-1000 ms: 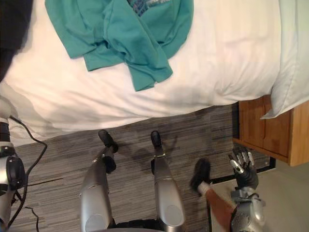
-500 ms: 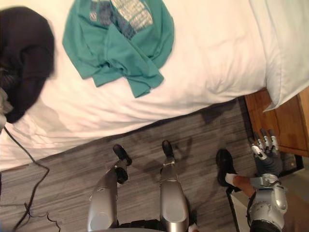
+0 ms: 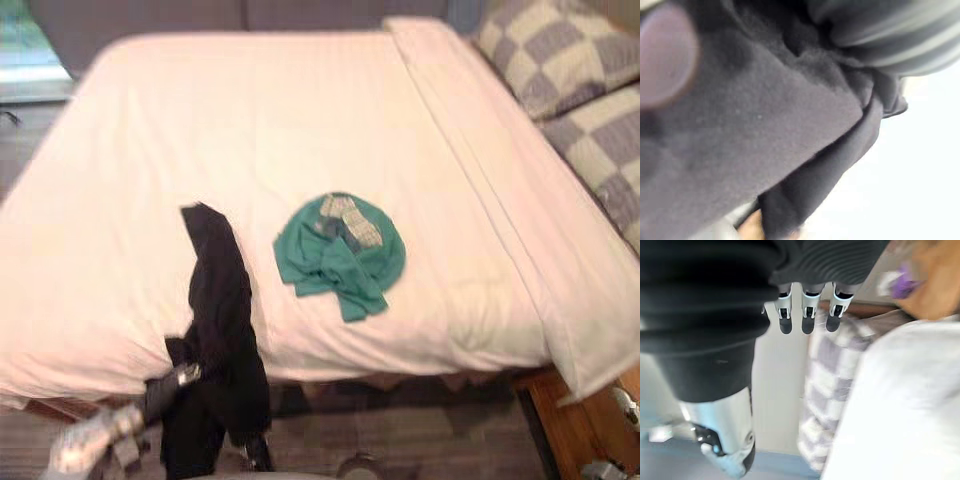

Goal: Tidy the bed and pick cloth on bed and put in laundry

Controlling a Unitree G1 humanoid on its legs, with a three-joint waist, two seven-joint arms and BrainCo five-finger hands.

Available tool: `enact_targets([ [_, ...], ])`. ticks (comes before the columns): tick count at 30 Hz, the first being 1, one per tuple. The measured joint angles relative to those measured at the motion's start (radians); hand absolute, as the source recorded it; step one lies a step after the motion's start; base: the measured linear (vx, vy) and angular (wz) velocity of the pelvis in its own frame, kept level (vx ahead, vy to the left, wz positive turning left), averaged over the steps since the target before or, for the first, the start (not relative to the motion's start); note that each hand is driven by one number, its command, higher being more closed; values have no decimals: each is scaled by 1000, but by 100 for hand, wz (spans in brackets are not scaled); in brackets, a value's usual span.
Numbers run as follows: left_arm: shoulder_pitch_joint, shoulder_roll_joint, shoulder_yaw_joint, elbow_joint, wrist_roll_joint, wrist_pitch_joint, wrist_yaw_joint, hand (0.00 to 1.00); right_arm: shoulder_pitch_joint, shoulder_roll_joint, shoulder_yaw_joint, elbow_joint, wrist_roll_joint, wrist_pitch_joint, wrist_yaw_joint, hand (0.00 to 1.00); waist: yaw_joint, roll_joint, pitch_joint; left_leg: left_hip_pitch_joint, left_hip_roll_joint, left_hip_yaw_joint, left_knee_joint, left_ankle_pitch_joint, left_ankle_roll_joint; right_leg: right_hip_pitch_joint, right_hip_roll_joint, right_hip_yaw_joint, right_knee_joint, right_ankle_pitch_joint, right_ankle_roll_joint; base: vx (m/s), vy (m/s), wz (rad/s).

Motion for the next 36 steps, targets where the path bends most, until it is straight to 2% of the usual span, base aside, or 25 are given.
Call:
enact_targets([
  [2,26,-86,57,175,-68,8,7,100,-55,-1,2,-74,-58,-18,11,0,26,-13,-25,9,-13,-21,-2,8,-6,28,-13,-23,-15,-32,14,8,-74,19],
  [4,17,-129,106,301,-94,4,35,100,-115,-8,11,-88,-70,-20,35,0,26,-25,-33,13,-22,-29,-11,20,-10,42,-21,-43,-24,-51,28,-16,-101,24],
  [6,-20,-187,209,495,-128,-49,90,100,-204,-33,63,-83,-129,-19,56,0,28,-32,-42,23,-31,-52,-53,54,-16,41,-13,-51,-29,-79,16,-35,-110,24],
  [7,-54,-194,256,614,-137,-79,134,100,-251,-57,130,-64,-171,-6,65,0,28,-29,-43,55,-34,-65,-106,91,-20,42,-5,-58,-25,-84,7,-12,-101,13],
  [8,-68,-192,268,675,-139,-88,158,100,-276,-76,167,-43,-196,7,68,0,25,-27,-44,73,-36,-72,-137,109,-21,44,1,-59,-22,-85,5,5,-96,12],
  [9,-94,-187,283,776,-140,-95,209,100,-319,-109,247,4,-238,39,71,0,24,-29,-45,79,-34,-88,-156,131,-21,47,8,-68,-18,-87,1,6,-70,18],
  [10,-104,-189,285,833,-153,-98,265,100,-355,-133,326,45,-280,74,72,0,25,-34,-44,76,-32,-101,-156,134,-24,49,12,-74,-16,-87,1,8,-56,22],
  [12,-104,-191,277,873,-161,-92,322,100,-395,-147,443,84,-326,123,71,0,34,-39,-41,76,-31,-115,-156,135,-24,58,14,-82,-19,-87,0,32,-29,22],
  [13,-104,-191,254,882,-167,-90,360,100,-413,-146,522,104,-352,157,63,0,46,-40,-39,74,-33,-125,-156,135,-24,66,15,-98,-22,-87,0,45,-25,25],
  [14,-105,-191,244,881,-169,-91,374,100,-422,-145,558,116,-369,175,59,0,50,-46,-33,74,-34,-135,-156,136,-24,72,15,-105,-25,-87,0,36,-17,37],
  [16,-116,-189,235,874,-175,-95,410,100,-479,-142,681,175,-419,245,32,0,58,-54,-20,55,-37,-168,-156,142,-24,76,17,-130,-28,-87,-1,14,-12,46],
  [18,-149,-176,199,849,-192,-99,426,100,-589,-142,770,229,-455,305,-13,0,72,-52,38,38,-34,-186,-155,156,-22,71,23,-141,-31,-82,-9,-43,-17,31],
  [21,-178,-158,182,776,-224,-109,424,100,-750,-142,822,274,-460,367,-62,0,98,-56,111,-24,-9,-192,-150,181,-21,10,52,-127,-30,-54,-47,-68,-7,12],
  [23,-219,-119,180,723,-248,-114,422,100,-913,-143,829,328,-460,395,-95,0,111,-60,193,-69,17,-198,-149,200,-18,-30,82,-101,-31,-12,-68,-81,16,6],
  [24,-223,-114,180,716,-249,-115,421,100,-929,-144,829,334,-460,398,-97,0,112,-60,201,-74,19,-199,-149,202,-18,-34,84,-99,-31,-7,-69,-76,28,13],
  [28,-294,-67,189,675,-282,-148,415,100,-1084,-185,874,391,-484,410,-124,0,137,-68,309,-115,26,-212,-144,212,-10,-71,95,-70,-30,29,-67,-48,52,7],
  [30,-315,-53,209,674,-284,-173,412,100,-1136,-185,889,417,-528,419,-147,0,140,-81,331,-164,34,-218,-115,207,-5,-107,101,-63,-30,46,-67,-38,40,8],
  [32,-344,-43,227,675,-280,-184,415,100,-1188,-198,905,451,-568,442,-178,0,157,-82,369,-187,47,-218,-98,205,-2,-126,113,-51,-30,69,-68,-49,25,-3],
  [34,-364,-36,231,677,-269,-218,422,100,-1223,-242,917,497,-654,476,-210,0,168,-87,393,-216,56,-228,-94,207,0,-148,118,-46,-30,80,-71,-49,-7,11],
  [36,-364,-37,226,677,-260,-230,425,100,-1227,-296,930,505,-714,502,-235,0,170,-87,396,-241,55,-236,-86,208,2,-172,119,-46,-29,85,-70,-24,17,8],
])
